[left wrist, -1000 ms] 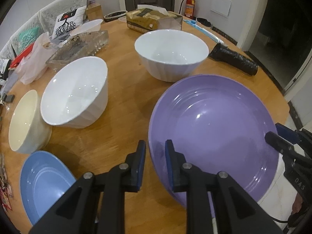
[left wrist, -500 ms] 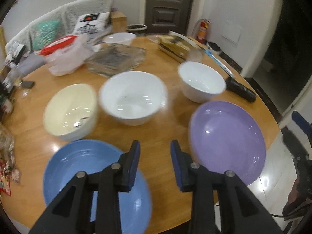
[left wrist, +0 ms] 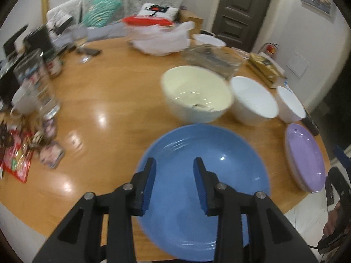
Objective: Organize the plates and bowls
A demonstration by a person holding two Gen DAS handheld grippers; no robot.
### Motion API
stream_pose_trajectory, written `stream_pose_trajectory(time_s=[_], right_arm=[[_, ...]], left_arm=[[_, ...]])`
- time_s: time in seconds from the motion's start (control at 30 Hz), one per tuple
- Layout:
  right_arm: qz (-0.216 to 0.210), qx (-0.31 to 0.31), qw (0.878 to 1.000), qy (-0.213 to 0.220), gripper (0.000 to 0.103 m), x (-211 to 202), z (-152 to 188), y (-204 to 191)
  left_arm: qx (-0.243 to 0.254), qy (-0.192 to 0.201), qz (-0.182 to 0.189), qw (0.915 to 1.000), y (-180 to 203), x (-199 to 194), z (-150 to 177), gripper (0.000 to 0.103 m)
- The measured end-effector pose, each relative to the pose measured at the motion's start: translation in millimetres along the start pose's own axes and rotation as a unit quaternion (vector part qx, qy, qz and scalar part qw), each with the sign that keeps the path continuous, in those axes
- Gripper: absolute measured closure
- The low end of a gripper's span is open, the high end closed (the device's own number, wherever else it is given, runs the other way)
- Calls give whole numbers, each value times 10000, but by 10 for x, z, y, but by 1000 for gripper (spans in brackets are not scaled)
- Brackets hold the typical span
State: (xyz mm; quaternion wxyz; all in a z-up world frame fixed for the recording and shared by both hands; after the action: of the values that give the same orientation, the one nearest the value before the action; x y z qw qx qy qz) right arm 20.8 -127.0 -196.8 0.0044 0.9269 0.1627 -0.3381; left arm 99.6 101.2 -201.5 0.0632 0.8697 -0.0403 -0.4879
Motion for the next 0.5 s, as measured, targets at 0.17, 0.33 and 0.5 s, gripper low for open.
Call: stream_pose_trajectory(time_s=[0.17, 0.33, 0.5], right_arm=[[-282, -126, 9981, -530, 32, 337, 84, -296], [-440, -101, 9918, -1192, 60, 679, 228, -476], [-458, -17, 9858, -1613, 75, 889, 323, -529]], left_arm=[[-210, -96, 32, 9997, -320, 72, 149, 72], [-279, -207, 145, 9993, -425, 174, 238, 72], [-262, -253, 256, 9990, -438, 257, 276, 80]])
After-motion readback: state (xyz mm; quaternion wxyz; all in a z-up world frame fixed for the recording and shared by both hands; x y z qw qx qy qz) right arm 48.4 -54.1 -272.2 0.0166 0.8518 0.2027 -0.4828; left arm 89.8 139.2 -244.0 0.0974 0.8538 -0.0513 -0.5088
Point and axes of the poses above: each gripper's, at about its wrist camera, not at the fingertips, and x roughly the way its jaws point, y to its right, z to its underside, the point moved 3 cm from there along x, roughly the way its jaws point, and after that the axes turned 3 degrees about -y, right-handed, at the moved point
